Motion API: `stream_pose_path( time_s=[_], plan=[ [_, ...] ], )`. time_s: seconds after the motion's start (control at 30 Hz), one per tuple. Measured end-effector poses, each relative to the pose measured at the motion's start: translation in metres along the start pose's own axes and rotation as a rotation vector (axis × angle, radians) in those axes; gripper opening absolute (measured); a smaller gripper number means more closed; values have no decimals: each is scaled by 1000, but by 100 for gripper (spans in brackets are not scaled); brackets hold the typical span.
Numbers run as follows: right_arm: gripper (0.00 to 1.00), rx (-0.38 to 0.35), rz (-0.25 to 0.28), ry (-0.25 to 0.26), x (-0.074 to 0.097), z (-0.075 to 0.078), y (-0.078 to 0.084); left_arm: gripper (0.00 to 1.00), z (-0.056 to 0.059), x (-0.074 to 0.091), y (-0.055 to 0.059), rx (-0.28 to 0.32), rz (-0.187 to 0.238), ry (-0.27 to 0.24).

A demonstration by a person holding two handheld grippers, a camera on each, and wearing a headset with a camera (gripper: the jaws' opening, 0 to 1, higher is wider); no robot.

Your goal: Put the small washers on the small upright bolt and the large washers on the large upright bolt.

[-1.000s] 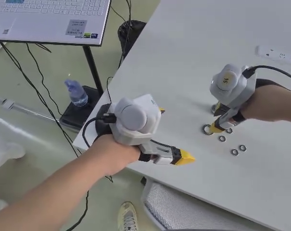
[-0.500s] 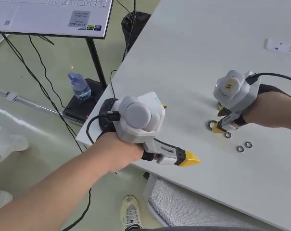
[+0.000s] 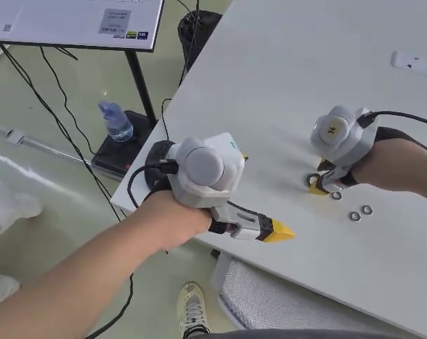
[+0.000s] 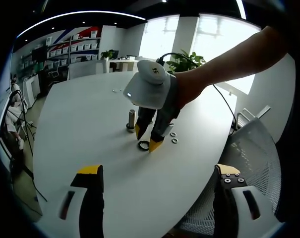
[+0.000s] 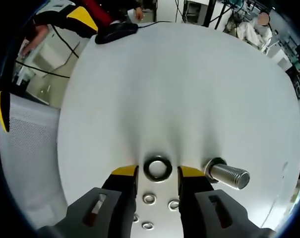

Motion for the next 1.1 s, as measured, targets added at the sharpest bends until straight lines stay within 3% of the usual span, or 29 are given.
stream_pose_path(
  time_s=[0.07,0.2,0.5,0.87,1.1],
  plan=[
    [33,39,-14,-1,-2,0,1,92,0,0,-1,0,3,2],
    [33,28,-12,-1,-4,5,1,91,-1,-1,-1,0,2,3],
    [31,28,-18,2,-2,-2,0,89,2,-1,4,13,-6,4],
    [25,60,-17,-17,-2,-4,1,87,4,0,1,21,5,11],
    [25,169,-34,-70,1,-5,0,85,5,1,1,22,1,15]
  ],
)
Point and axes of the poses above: the centre of the closed fingertips' face, and the gripper's own axes: x roughly backward along the fingers, z roughly to its right, y roughly out of its underside, the point moved 10 cm from there along x, roughly backward along the fingers, and after that the axes turned 14 degrees about z, right-handed, at the moved point
